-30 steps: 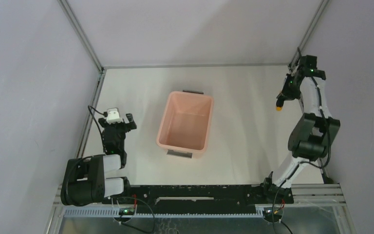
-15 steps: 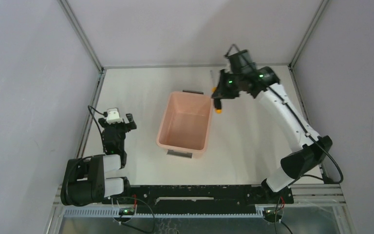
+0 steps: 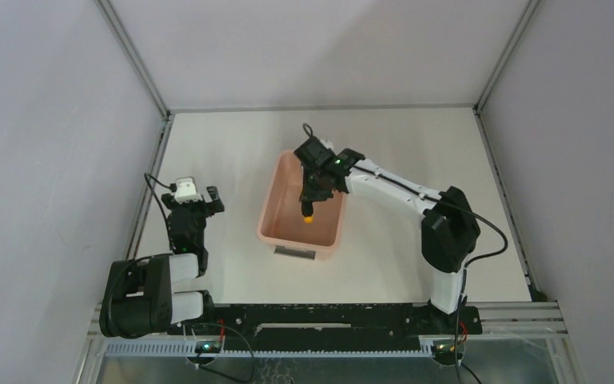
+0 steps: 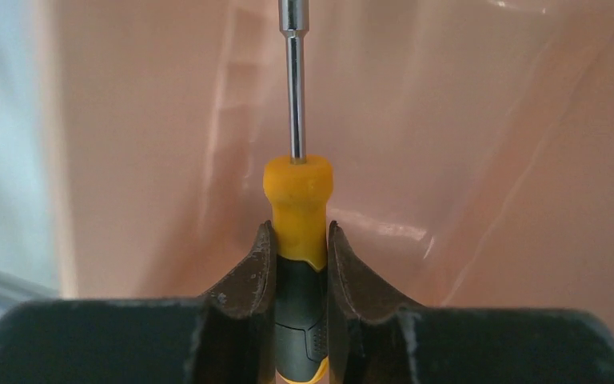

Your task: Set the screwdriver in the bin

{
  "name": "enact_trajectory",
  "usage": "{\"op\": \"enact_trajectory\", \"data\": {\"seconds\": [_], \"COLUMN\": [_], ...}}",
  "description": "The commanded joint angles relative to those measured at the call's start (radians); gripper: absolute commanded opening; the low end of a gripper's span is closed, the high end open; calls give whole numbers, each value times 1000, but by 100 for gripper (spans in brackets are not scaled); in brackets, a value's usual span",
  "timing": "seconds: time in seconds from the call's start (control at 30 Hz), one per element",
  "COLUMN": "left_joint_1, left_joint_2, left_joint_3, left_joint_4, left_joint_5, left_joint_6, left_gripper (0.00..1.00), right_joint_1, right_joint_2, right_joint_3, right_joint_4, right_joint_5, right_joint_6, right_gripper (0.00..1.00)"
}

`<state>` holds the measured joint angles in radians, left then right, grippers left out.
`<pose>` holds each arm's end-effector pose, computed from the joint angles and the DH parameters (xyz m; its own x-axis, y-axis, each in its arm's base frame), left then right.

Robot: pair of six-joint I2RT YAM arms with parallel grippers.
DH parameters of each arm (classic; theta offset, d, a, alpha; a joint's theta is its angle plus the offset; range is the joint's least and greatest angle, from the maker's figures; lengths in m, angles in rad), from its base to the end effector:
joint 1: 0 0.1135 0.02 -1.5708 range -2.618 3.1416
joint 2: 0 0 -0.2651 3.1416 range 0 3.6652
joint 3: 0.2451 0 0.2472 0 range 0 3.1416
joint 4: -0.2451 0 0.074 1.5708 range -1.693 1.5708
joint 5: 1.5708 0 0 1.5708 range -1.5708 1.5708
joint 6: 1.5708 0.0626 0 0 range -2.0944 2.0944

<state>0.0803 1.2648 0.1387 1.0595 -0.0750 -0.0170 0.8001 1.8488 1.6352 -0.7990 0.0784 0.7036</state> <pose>0.2324 0.0234 0.1665 -0.0637 -0.0221 -0.9977 -0.1556 0.9877 -0.0120 0.2906 0.2922 0.2605 -0.8946 0.0046 -0.4469 -0.1410 0.9460 0.2920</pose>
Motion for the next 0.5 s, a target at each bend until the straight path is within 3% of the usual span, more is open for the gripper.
{"op": "enact_trajectory", "data": {"seconds": [0.0, 0.23, 0.47], "left_joint_1": [-6, -7, -6], "left_joint_2": [-9, -8, -8], "left_joint_3": [39, 39, 38], "left_joint_4": [25, 25, 25], "left_joint_5": [-3, -2, -3], "left_joint_6": [12, 12, 12], "left_gripper": [100, 100, 100], "right_joint_1": [28, 52, 73], "right_joint_2": [43, 113, 110], "right_joint_3": [-83, -184, -177], "right_joint_4": [170, 255, 263], "right_joint_5": [109, 181, 184], "right_joint_6": [61, 68, 35], "right_gripper": [10, 29, 63]}}
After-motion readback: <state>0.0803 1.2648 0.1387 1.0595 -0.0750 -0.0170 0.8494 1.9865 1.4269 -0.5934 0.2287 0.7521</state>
